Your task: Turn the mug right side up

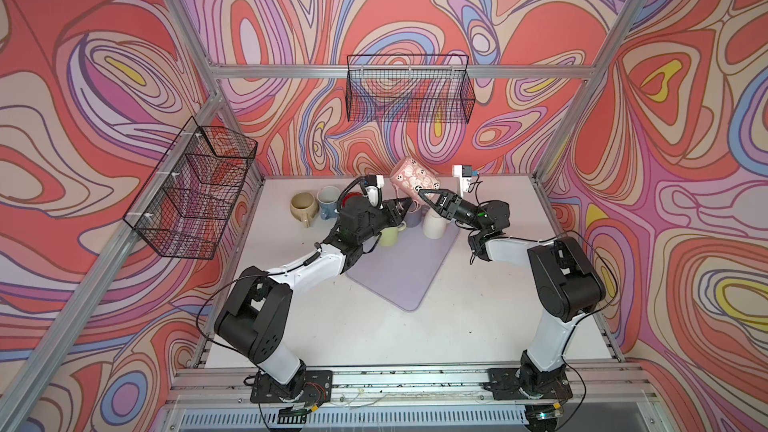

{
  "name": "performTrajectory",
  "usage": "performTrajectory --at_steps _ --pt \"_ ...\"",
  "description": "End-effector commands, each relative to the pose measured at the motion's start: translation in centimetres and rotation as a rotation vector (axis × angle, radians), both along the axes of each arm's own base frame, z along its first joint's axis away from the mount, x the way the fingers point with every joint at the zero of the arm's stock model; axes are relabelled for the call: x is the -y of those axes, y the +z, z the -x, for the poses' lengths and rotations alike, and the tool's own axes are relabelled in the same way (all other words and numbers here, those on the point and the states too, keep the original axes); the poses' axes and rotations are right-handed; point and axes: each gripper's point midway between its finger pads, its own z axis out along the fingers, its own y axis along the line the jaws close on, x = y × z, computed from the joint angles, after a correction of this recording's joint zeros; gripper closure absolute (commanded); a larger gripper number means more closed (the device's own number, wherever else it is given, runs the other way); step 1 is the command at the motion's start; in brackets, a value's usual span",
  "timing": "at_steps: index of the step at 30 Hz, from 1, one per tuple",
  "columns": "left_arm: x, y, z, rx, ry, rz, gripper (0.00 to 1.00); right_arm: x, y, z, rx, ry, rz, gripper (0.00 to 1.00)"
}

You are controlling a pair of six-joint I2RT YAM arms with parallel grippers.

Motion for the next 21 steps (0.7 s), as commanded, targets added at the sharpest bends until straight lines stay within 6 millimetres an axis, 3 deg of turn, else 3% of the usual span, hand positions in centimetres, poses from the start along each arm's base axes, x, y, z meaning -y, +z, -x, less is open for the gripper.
performTrajectory --at_steps 1,6,13,21 --pt "0.4 -6.8 0.7 -0.067 -0.02 -0.193 0.79 -1.1 3.7 2.0 0.057 0.071 -0.085 1.0" --pt "0.0 -7.4 0.5 -0.076 -0.017 -0.217 0.79 -1.4 0.8 0.8 -0.039 0.065 -0.079 1.0" --pt "-0.3 -7.1 0.3 -0.087 -0.002 -0.228 0.73 -1.5 0.6 0.3 -0.062 0.069 -0.083 1.0" --pt "-1.9 -7.1 1.2 -0.083 0.045 -0.269 0.68 -2.1 -2.0 -1.7 -0.129 0.068 -0.071 1.0"
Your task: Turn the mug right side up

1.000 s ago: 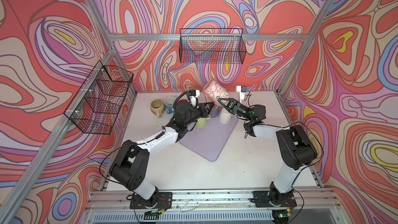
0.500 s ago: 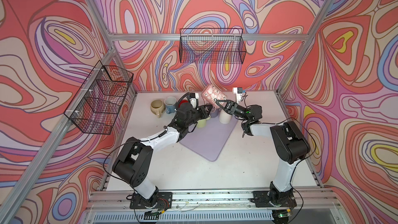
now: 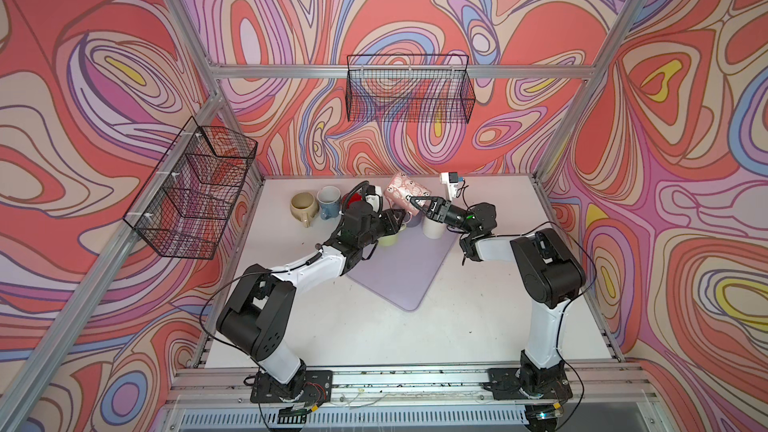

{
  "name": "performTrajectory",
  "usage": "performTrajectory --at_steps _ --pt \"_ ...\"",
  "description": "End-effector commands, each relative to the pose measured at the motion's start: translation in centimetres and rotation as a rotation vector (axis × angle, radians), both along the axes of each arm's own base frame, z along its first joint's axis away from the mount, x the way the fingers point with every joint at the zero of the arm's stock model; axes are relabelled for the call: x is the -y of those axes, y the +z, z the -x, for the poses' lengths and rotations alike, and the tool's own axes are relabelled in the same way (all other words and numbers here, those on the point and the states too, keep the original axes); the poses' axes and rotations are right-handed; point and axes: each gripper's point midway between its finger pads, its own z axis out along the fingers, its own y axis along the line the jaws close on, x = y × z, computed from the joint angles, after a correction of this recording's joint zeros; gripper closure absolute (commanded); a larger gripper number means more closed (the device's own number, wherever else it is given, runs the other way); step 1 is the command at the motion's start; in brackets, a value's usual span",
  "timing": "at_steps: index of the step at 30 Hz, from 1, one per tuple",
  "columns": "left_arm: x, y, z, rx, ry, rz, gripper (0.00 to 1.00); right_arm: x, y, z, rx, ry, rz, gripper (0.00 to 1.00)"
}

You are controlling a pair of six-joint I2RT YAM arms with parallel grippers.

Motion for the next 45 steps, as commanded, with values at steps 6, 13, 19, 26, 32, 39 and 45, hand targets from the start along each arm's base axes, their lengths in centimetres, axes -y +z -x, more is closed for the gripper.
performTrajectory --at_steps 6,13,19,26,32,39,45 --pt "-0.5 -1.2 1.6 0.029 -0.037 -0.141 0.65 0.0 1.8 -0.5 0.019 -0.024 -0.056 1.0" --pt "-1.3 -0.9 1.9 0.042 -0.016 -0.177 0.59 0.6 1.2 -0.4 -0.001 -0.035 -0.038 1.0" --pt "-1.8 -1.5 2.1 0.044 -0.009 -0.208 0.54 0.5 0.5 -0.7 -0.014 -0.056 -0.002 1.0" --pt "-2.4 -1.6 2.1 0.045 -0.002 -0.243 0.49 0.6 -0.8 -0.7 -0.032 -0.078 0.056 1.0" --pt "-3.3 -0.7 2.0 0.066 0.015 -0.279 0.46 0.6 0.0 -0.5 -0.016 -0.085 0.091 1.0" --pt "-4.9 1.0 1.8 0.106 0.04 -0.328 0.46 0.7 0.9 -0.3 -0.001 -0.097 0.147 1.0" --pt "-6.3 2.6 1.9 0.134 0.05 -0.401 0.45 1.0 1.5 -0.4 -0.025 -0.138 0.291 1.0"
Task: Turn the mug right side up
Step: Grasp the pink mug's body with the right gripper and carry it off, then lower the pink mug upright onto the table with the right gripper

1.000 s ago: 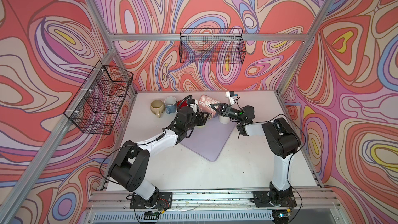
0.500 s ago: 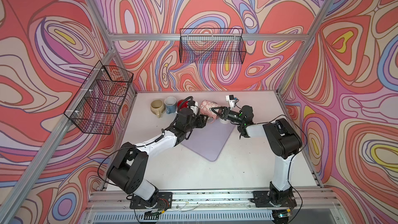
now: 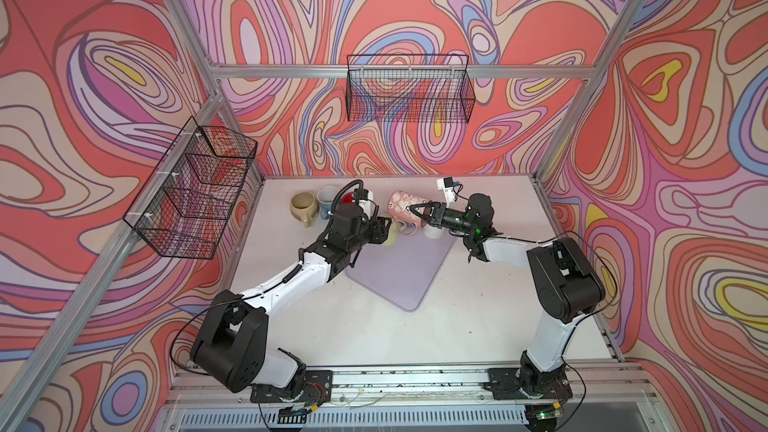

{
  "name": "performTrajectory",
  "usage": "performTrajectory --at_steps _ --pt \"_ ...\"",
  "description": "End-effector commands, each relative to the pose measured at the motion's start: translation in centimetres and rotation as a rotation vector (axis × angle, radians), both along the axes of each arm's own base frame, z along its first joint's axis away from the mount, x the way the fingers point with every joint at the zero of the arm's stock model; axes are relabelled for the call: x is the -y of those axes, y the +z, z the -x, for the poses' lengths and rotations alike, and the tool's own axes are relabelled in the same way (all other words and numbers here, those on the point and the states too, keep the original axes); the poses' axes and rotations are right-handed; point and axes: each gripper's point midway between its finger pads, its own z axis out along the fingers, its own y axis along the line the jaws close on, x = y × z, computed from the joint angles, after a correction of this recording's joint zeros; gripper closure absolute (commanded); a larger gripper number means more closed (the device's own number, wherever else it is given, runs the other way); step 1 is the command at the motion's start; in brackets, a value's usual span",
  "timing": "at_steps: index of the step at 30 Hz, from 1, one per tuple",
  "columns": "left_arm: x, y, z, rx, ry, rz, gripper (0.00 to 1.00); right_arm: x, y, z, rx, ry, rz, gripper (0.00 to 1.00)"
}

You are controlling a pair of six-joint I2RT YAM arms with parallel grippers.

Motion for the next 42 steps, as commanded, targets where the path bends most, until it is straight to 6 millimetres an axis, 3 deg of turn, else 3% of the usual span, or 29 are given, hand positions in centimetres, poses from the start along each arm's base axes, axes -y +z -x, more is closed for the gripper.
performTrajectory --at_steps 1,7,13,24,27,31,36,42 --pt "-1.1 2.3 0.1 0.045 0.006 -0.071 0.45 0.6 5.1 0.0 0.158 -0.037 0.088 1.0" --pt "-2.3 3.4 0.7 0.051 -0.008 -0.158 0.45 1.8 5.9 0.5 0.139 -0.069 0.287 1.0" --pt "-3.1 4.3 2.0 0.036 -0.066 -0.264 0.46 4.1 5.6 0.4 0.077 -0.135 0.495 1.0" --pt "-4.6 4.6 4.2 0.027 -0.164 -0.471 0.46 13.0 4.8 -1.7 0.008 -0.275 0.913 1.0" --pt "-4.8 3.4 4.8 0.044 -0.197 -0.493 0.46 15.3 3.9 -2.7 -0.04 -0.307 0.983 1.0" --pt "-4.3 2.0 5.9 0.037 -0.237 -0.46 0.46 18.2 1.3 -4.6 -0.136 -0.317 1.08 1.0" --pt "-4.5 2.4 6.2 0.055 -0.238 -0.462 0.46 22.1 -1.1 -7.2 -0.237 -0.363 1.152 1.0" --pt "-4.4 2.5 6.5 0.059 -0.239 -0.447 0.47 25.3 -2.1 -10.4 -0.282 -0.425 1.19 1.0"
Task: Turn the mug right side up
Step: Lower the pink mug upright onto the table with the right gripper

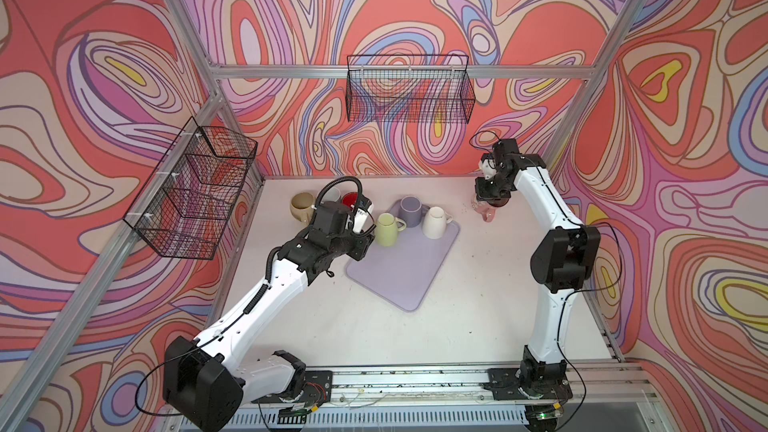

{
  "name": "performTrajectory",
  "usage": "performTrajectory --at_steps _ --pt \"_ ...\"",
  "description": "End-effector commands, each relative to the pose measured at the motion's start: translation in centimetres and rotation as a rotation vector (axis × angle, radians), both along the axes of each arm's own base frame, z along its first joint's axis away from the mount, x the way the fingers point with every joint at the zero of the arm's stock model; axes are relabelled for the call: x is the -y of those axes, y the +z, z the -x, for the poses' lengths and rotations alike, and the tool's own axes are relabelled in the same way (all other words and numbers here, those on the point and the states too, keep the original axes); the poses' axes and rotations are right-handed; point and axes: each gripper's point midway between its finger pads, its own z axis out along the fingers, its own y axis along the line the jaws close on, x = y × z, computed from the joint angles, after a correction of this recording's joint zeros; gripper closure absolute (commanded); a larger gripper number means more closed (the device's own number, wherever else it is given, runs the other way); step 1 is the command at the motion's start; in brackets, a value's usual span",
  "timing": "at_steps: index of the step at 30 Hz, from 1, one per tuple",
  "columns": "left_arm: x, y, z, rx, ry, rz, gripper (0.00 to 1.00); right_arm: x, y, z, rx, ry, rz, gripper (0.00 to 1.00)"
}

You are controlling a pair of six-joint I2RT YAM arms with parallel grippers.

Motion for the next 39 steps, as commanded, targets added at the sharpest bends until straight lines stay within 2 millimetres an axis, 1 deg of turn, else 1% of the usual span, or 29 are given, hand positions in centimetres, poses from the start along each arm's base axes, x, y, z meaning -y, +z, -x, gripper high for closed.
performTrajectory --at_steps 1,4,7,11,15,18,21,25,33,39 --pt "0.0 0.4 0.4 0.019 -0.021 0.01 0.47 2.4 2.7 -1.8 0.077 -0.027 0.076 1.0" --pt "0.3 0.4 0.4 0.013 -0.029 0.022 0.47 4.0 1.5 -2.7 0.071 -0.052 0.125 1.0" --pt "0.5 0.2 0.5 0.006 -0.033 0.022 0.46 5.4 0.5 -3.6 0.079 -0.075 0.122 1.0" --pt "0.6 0.2 0.5 0.004 -0.033 0.022 0.47 5.9 -0.7 -4.2 0.074 -0.06 0.098 1.0" --pt "0.9 0.0 0.6 -0.007 -0.043 0.034 0.47 5.7 -1.3 -4.9 0.073 -0.043 0.086 1.0" --pt "1.2 -0.1 0.6 -0.015 -0.048 0.045 0.47 6.0 -2.1 -5.1 0.055 -0.036 0.085 1.0" --pt "1.2 -0.5 0.6 -0.021 -0.041 0.026 0.47 6.2 -2.7 -5.4 0.05 -0.041 0.074 1.0" --pt "1.2 -0.7 0.5 -0.023 -0.037 0.027 0.47 5.8 -3.3 -5.7 0.053 -0.042 0.049 1.0" --pt "1.1 -0.7 0.4 -0.016 -0.032 0.021 0.47 5.5 -5.0 -5.8 0.025 -0.035 0.033 1.0" --pt "1.1 -0.9 0.2 -0.019 -0.028 0.014 0.47 5.2 -5.8 -5.8 0.017 -0.033 0.017 1.0"
